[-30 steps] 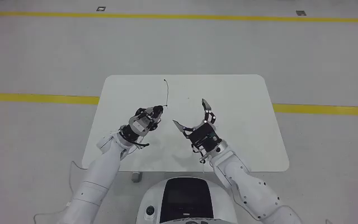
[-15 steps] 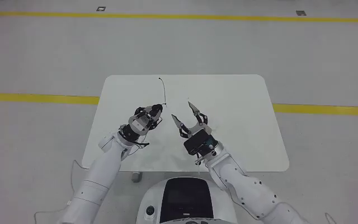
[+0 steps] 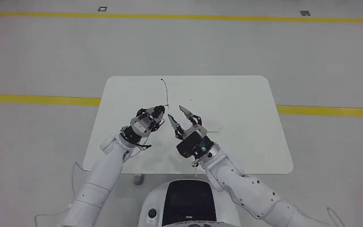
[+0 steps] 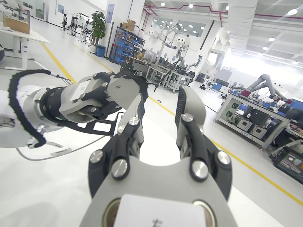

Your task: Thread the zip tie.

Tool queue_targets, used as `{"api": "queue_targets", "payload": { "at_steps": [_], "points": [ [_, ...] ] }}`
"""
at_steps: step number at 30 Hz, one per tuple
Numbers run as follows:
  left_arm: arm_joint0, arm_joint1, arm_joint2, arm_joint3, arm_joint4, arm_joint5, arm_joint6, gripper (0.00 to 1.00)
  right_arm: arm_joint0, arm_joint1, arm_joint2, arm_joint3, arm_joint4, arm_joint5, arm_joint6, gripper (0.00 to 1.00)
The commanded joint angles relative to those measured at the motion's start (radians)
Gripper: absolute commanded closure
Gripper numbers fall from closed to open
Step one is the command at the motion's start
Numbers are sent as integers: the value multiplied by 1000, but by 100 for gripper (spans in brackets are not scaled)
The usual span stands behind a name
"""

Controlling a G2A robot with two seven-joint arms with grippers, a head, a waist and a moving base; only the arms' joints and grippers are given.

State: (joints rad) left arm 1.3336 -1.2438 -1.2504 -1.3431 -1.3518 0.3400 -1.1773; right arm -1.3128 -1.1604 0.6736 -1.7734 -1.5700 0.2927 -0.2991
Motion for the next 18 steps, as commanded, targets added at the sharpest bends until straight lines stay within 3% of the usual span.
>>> {"api": "queue_targets", "payload": {
  "at_steps": [1, 6, 18],
  "points": [
    [0, 0, 0, 0, 0, 0, 0, 100, 9, 0, -12, 0, 0, 10, 6, 72],
    [0, 0, 0, 0, 0, 0, 0, 100, 27, -3, -34, 7, 0, 31, 14, 80],
    [0, 0, 0, 0, 0, 0, 0, 100, 45, -7, -56, 12, 0, 47, 17, 84]
  ]
}}
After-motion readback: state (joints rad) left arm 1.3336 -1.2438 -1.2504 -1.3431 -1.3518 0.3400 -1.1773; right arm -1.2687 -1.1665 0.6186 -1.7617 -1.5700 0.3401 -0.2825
